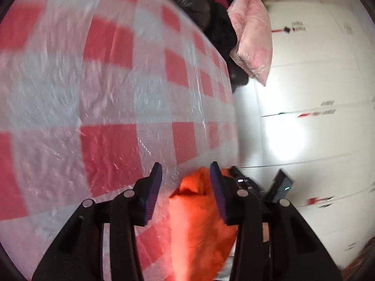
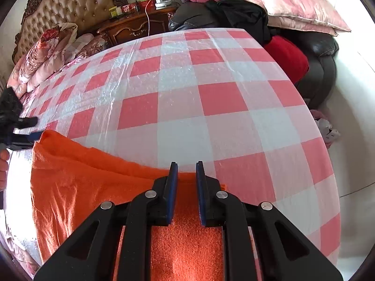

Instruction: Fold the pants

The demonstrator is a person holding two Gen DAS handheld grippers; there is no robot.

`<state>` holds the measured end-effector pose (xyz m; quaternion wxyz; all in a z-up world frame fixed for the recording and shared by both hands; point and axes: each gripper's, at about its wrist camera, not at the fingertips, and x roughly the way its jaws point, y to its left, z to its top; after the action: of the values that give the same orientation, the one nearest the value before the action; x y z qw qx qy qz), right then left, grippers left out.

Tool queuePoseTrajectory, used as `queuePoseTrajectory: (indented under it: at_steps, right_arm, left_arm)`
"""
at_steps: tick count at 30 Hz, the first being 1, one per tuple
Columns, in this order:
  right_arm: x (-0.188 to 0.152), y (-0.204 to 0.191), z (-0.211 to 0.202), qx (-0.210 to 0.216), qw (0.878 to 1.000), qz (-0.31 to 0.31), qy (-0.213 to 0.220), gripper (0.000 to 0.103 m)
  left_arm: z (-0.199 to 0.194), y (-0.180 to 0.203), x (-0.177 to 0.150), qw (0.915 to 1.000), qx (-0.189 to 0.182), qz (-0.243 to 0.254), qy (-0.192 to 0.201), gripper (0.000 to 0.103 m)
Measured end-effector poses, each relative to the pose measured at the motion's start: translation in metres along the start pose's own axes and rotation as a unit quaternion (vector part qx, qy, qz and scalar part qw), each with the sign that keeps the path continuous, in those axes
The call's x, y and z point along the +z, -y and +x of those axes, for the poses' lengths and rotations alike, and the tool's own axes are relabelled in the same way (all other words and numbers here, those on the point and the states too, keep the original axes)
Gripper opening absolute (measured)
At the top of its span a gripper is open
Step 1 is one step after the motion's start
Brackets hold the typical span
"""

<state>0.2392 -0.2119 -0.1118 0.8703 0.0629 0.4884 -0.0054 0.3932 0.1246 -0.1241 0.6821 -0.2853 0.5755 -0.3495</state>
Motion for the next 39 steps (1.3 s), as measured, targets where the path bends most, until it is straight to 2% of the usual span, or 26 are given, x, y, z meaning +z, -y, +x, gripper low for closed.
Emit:
queuePoseTrajectory:
  at_steps: [1, 3, 5, 6, 8, 9, 10, 11, 12, 13, 15, 17, 19, 20, 22, 23, 24, 25, 26, 28, 29, 30, 34, 35, 37, 39]
  right_arm:
    - [-0.001, 0.0, -0.001, -0.001, 1.0, -0.003, 0.003, 0.014]
    - [-0.001, -0.002, -0.002, -0.002, 1.0, -0.005, 0.006, 0.014]
    - [-0.001, -0.004, -0.006, -0.003, 1.0, -0.009, 0.014, 0.016]
    - [-0.001, -0.005, -0.008, -0.004, 1.0, -0.009, 0.018, 0.017]
    - [-0.003, -0.008, -0.021, -0.009, 0.999, -0.013, 0.034, 0.023]
    - [-0.005, -0.009, -0.027, -0.015, 0.999, -0.019, 0.043, 0.024]
    - [-0.009, -0.012, -0.033, -0.021, 0.998, -0.031, 0.051, 0.024]
    - [-0.011, -0.013, -0.031, -0.03, 0.997, -0.045, 0.047, 0.024]
    - [-0.012, -0.012, -0.025, -0.041, 0.997, -0.053, 0.037, 0.024]
    - [-0.012, -0.009, -0.02, -0.044, 0.997, -0.05, 0.031, 0.024]
    - [-0.009, 0.001, -0.013, -0.038, 0.998, -0.034, 0.023, 0.028]
    - [-0.006, 0.006, -0.018, -0.03, 0.999, -0.022, 0.021, 0.03]
    - [-0.008, 0.008, -0.034, -0.03, 0.998, -0.018, 0.048, 0.033]
    - [-0.011, 0.008, -0.041, -0.034, 0.998, -0.019, 0.054, 0.033]
    - [-0.019, 0.005, -0.04, -0.034, 0.998, -0.031, 0.042, 0.035]
    - [-0.022, 0.003, -0.033, -0.043, 0.998, -0.044, 0.03, 0.035]
    - [-0.025, 0.003, -0.029, -0.051, 0.997, -0.048, 0.035, 0.036]
    - [-0.024, 0.005, -0.03, -0.051, 0.997, -0.036, 0.037, 0.038]
    - [-0.023, 0.006, -0.034, -0.049, 0.998, -0.027, 0.036, 0.038]
    - [-0.026, 0.002, -0.056, -0.058, 0.996, -0.024, 0.063, 0.041]
    - [-0.031, -0.003, -0.066, -0.069, 0.995, -0.033, 0.07, 0.041]
    - [-0.035, -0.006, -0.071, -0.074, 0.994, -0.037, 0.072, 0.041]
    - [-0.069, -0.013, -0.092, -0.086, 0.993, -0.027, 0.069, 0.044]
    - [-0.079, -0.014, -0.094, -0.093, 0.993, -0.028, 0.065, 0.044]
    - [-0.094, -0.014, -0.092, -0.099, 0.993, -0.031, 0.055, 0.044]
    - [-0.109, -0.01, -0.086, -0.102, 0.994, -0.028, 0.041, 0.044]
  left_arm:
    - [-0.008, 0.014, -0.003, 0.9988, 0.035, 0.033, 0.015, 0.042]
    - [-0.022, 0.048, -0.018, 0.99, 0.087, 0.097, 0.054, 0.042]
    - [-0.023, 0.082, -0.041, 0.9759, 0.113, 0.17, 0.078, 0.042]
    - [-0.016, 0.101, -0.057, 0.9647, 0.129, 0.214, 0.083, 0.04]
    - [0.008, 0.122, -0.083, 0.9524, 0.132, 0.267, 0.064, 0.026]
    - [0.028, 0.128, -0.095, 0.9426, 0.154, 0.292, 0.048, 0.019]
    - [0.045, 0.126, -0.102, 0.9339, 0.189, 0.301, 0.039, 0.017]
    - [0.058, 0.119, -0.105, 0.9265, 0.223, 0.301, 0.035, 0.015]
    - [0.069, 0.109, -0.101, 0.9245, 0.248, 0.286, 0.043, 0.008]
    - [0.072, 0.1, -0.095, 0.9278, 0.257, 0.265, 0.054, 0.002]
    - [0.062, 0.092, -0.09, 0.936, 0.252, 0.231, 0.085, 0.002]
    - [0.054, 0.101, -0.095, 0.9333, 0.255, 0.223, 0.118, 0.002]
    - [0.038, 0.115, -0.106, 0.9353, 0.229, 0.217, 0.16, 0.005]
    - [0.033, 0.121, -0.113, 0.93, 0.231, 0.219, 0.183, 0.011]
    - [0.045, 0.121, -0.117, 0.9116, 0.286, 0.232, 0.183, 0.047]
    - [0.054, 0.114, -0.115, 0.9034, 0.32, 0.229, 0.172, 0.049]
    - [0.063, 0.102, -0.11, 0.9004, 0.35, 0.207, 0.154, 0.048]
    - [0.062, 0.098, -0.109, 0.9053, 0.346, 0.19, 0.156, 0.047]
    - [0.055, 0.103, -0.118, 0.9051, 0.339, 0.187, 0.175, 0.047]
    - [0.042, 0.124, -0.14, 0.8759, 0.362, 0.215, 0.235, 0.047]
    - [0.04, 0.132, -0.152, 0.8659, 0.371, 0.227, 0.248, 0.047]
    - [0.035, 0.14, -0.169, 0.86, 0.377, 0.226, 0.259, 0.047]
    - [0.031, 0.158, -0.235, 0.8653, 0.361, 0.201, 0.284, 0.047]
    - [0.038, 0.158, -0.252, 0.8738, 0.357, 0.19, 0.27, 0.047]
    - [0.052, 0.157, -0.268, 0.8871, 0.352, 0.174, 0.243, 0.03]
    - [0.068, 0.157, -0.288, 0.8885, 0.367, 0.179, 0.21, 0.028]
